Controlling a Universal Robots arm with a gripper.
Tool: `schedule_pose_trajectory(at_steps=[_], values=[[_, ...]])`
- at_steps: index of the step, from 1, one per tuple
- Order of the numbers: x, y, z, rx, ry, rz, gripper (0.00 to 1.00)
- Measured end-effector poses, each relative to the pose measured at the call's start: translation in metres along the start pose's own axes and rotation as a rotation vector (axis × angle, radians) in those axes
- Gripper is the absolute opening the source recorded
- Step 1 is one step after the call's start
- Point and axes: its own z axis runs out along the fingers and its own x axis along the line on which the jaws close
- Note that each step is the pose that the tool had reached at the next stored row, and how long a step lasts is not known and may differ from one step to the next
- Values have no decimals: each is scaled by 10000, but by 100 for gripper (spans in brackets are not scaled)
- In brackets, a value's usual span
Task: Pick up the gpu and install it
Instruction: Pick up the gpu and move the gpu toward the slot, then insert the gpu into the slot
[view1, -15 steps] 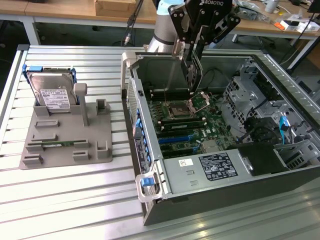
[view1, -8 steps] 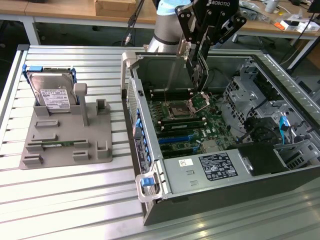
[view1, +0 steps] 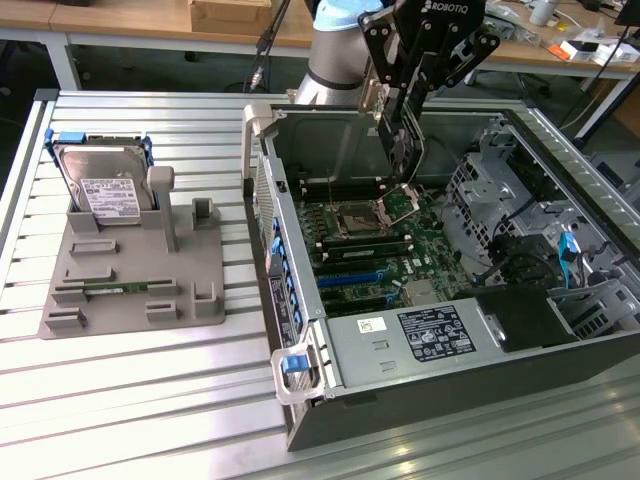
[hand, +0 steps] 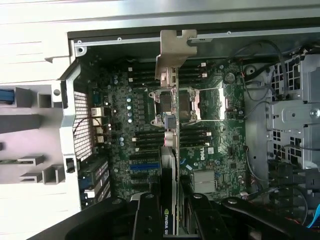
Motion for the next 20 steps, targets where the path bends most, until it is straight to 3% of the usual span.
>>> schedule_pose_trajectory(at_steps=[8,20], values=[[-68,5,2,0,0,0,26],[-73,6,2,0,0,0,26]])
